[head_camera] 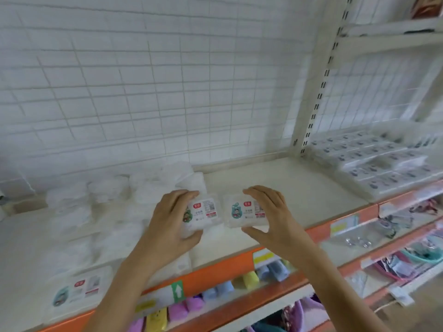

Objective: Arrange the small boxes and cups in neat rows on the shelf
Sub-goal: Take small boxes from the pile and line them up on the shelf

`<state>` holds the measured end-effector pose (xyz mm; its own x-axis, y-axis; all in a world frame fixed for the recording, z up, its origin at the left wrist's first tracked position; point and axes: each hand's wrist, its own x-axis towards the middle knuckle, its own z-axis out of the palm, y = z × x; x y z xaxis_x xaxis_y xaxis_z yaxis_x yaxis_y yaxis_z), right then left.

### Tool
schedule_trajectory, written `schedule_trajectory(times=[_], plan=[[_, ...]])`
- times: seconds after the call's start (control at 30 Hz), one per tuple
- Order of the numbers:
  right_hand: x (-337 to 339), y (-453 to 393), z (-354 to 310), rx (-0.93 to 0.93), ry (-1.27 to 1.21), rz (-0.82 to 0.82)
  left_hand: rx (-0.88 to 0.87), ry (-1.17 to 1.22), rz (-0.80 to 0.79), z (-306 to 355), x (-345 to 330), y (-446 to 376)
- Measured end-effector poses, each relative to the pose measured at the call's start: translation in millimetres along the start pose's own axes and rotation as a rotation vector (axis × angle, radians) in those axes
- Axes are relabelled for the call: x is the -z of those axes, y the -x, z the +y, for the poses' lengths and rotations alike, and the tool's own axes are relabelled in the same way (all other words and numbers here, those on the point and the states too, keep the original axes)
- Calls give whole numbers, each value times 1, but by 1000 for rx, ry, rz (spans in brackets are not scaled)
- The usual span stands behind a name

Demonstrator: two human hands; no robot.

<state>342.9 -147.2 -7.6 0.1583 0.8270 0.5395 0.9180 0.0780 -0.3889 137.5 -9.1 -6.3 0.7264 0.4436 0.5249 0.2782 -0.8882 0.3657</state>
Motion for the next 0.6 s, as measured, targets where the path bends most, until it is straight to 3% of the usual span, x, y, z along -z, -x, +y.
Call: schedule_trajectory(times=[0.23,0.47,0.6], plan=[[90,117,62,-323,109,73,-151,220,-170,101,-101,-46],[169,249,114,-665,184,94,-246,307,-321,216,-204,-55],[202,304,131,-759,213,136,-290,300,-380,267,-251,-57]])
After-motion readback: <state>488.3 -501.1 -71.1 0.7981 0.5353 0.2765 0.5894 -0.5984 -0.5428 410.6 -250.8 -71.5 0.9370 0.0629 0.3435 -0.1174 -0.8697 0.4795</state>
